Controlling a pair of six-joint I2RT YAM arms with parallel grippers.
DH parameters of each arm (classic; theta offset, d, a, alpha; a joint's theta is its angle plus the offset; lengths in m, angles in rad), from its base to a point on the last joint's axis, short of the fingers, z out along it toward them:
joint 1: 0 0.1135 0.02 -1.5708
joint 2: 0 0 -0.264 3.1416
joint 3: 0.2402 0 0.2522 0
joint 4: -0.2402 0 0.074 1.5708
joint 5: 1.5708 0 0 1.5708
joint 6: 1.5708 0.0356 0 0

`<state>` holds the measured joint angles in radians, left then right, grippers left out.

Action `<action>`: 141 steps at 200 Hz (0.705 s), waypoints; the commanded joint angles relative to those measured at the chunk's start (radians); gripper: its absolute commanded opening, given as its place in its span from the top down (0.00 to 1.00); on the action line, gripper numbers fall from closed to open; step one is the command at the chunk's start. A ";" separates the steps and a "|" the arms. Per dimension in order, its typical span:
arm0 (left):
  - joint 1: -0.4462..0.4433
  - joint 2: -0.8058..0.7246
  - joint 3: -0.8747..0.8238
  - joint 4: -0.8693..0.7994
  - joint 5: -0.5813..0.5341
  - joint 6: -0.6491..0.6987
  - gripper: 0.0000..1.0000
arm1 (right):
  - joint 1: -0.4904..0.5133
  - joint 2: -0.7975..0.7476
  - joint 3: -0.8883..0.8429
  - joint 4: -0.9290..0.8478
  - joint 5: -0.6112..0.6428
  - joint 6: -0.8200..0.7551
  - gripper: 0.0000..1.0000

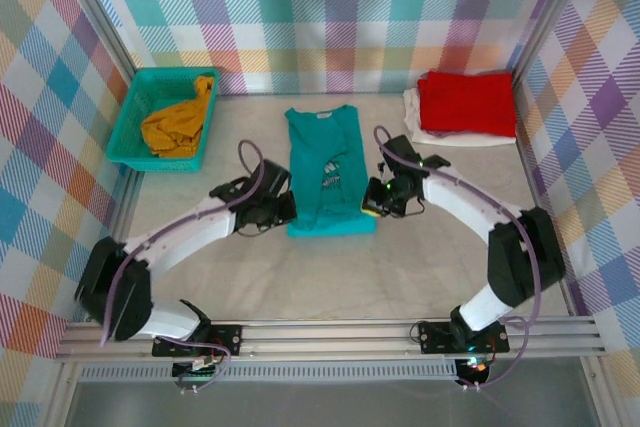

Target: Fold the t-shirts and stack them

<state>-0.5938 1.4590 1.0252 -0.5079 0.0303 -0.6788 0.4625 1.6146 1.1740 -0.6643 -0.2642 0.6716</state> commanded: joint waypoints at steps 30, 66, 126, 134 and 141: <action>0.117 0.275 0.302 -0.092 0.014 0.222 1.00 | -0.068 0.223 0.245 -0.024 0.033 -0.136 1.00; 0.156 0.403 0.458 -0.122 0.009 0.273 1.00 | -0.092 0.352 0.397 -0.024 0.027 -0.154 1.00; 0.226 0.667 0.789 -0.216 -0.017 0.349 0.75 | -0.145 0.579 0.717 -0.090 -0.002 -0.166 0.55; 0.231 0.693 0.852 -0.253 -0.049 0.357 0.75 | -0.153 0.594 0.766 -0.109 -0.017 -0.175 0.56; 0.232 0.690 0.877 -0.268 -0.096 0.352 0.75 | -0.157 0.588 0.785 -0.113 -0.022 -0.178 0.56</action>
<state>-0.3893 2.1105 1.7699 -0.6720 0.0311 -0.3717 0.3370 2.1811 1.8542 -0.7128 -0.2512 0.5251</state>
